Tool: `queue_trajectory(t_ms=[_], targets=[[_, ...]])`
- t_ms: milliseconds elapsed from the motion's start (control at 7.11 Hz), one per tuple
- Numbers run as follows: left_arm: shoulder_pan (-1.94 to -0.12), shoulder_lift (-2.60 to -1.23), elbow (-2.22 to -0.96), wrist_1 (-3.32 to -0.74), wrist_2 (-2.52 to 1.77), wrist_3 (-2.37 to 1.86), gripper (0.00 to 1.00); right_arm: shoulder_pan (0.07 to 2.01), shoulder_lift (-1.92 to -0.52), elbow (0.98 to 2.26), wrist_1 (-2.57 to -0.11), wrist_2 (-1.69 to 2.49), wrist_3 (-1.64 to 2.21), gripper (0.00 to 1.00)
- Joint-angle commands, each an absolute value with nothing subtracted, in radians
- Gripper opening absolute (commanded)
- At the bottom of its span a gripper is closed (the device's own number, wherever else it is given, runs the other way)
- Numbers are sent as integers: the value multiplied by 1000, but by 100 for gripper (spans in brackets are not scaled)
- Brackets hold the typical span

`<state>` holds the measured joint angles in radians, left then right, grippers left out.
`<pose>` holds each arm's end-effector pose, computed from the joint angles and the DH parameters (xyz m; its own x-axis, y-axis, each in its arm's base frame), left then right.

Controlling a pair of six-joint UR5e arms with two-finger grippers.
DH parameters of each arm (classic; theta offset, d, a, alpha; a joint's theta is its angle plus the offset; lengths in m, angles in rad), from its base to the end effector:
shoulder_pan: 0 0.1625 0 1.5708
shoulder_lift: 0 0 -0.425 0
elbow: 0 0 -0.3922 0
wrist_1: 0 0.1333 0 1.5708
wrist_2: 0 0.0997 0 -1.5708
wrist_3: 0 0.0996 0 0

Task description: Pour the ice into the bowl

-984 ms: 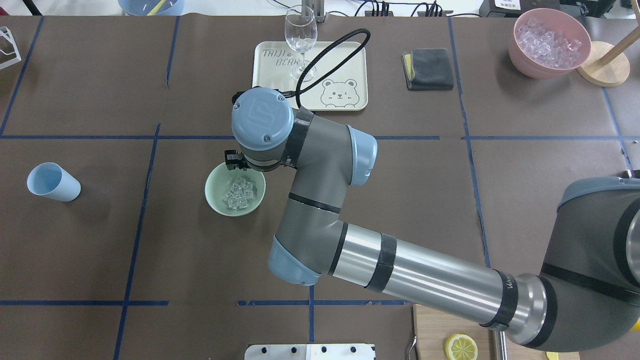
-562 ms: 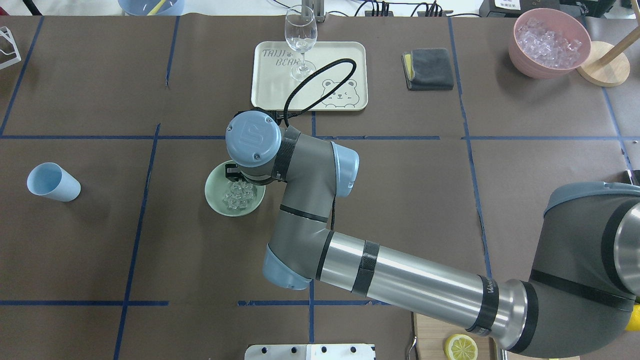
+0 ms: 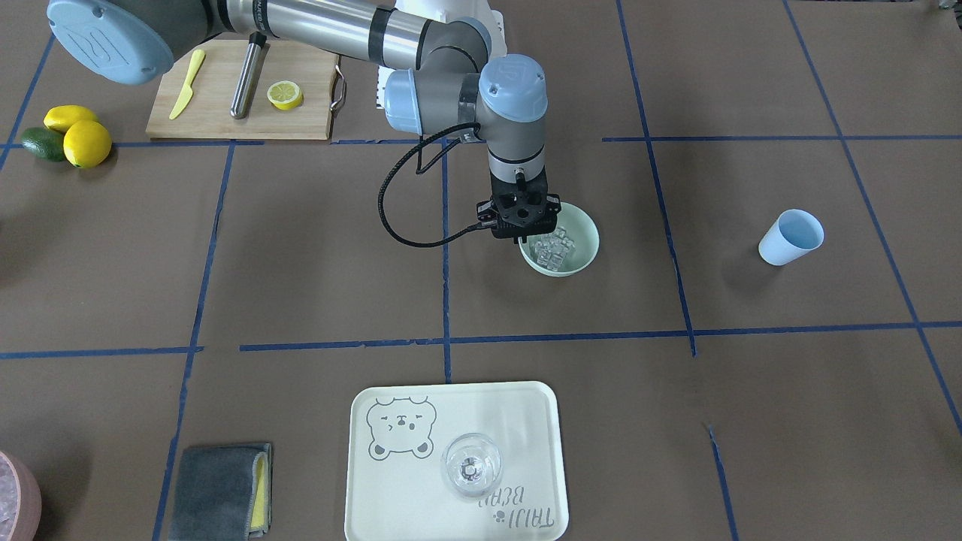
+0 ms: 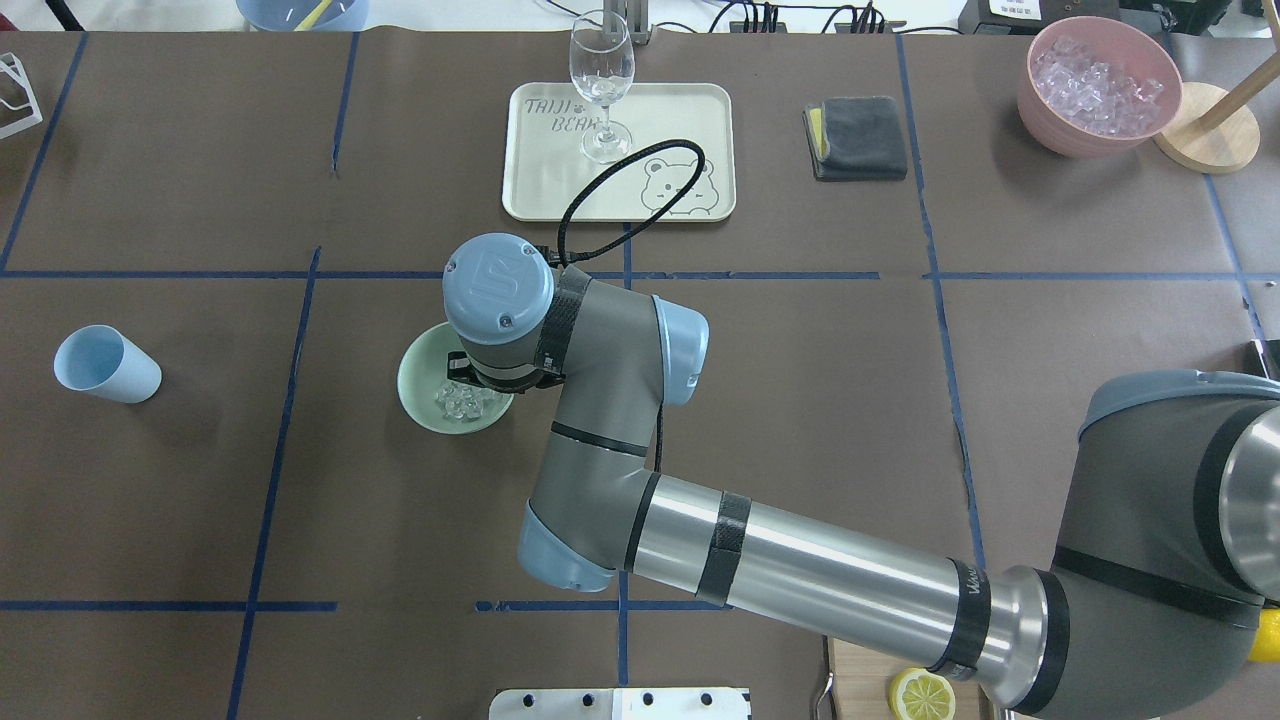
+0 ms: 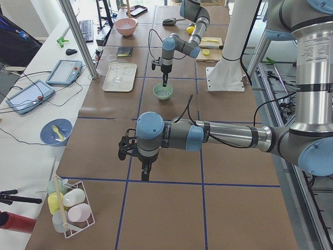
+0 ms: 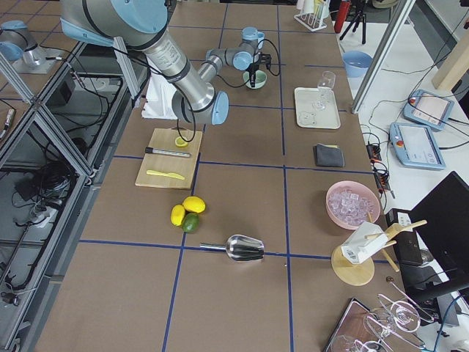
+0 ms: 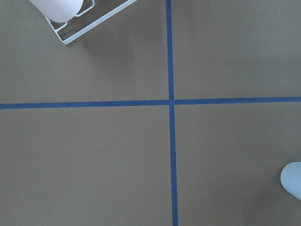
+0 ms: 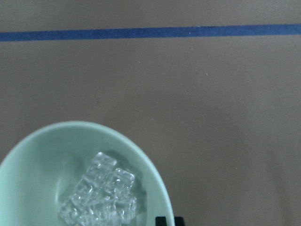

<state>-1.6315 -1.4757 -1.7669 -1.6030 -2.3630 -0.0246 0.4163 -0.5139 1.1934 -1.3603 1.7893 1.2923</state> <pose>-0.0901 -0.4533 0.6021 0.7050 0.0274 -0.7086 0.0775 0.9903 0.1154 -0.6988 -0.4311 0.1087 0.6197 -0.0195 0.7846 -0.0732 0.9939 0.0824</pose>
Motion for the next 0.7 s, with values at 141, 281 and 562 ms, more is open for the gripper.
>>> queue_trajectory(t_ms=[141, 281, 562], targets=[[-1631, -1476, -1767, -1601, -2364, -25, 100, 432, -544, 1287, -1359, 1792, 1368, 0], [-1631, -1476, -1766, -1600, -2364, -25, 100, 461, -611, 1361, -1361, 1795, 1353, 0], [-1632, -1476, -1763, -1601, -2364, -25, 100, 578, -814, 1588, -1364, 1903, 1202, 0]])
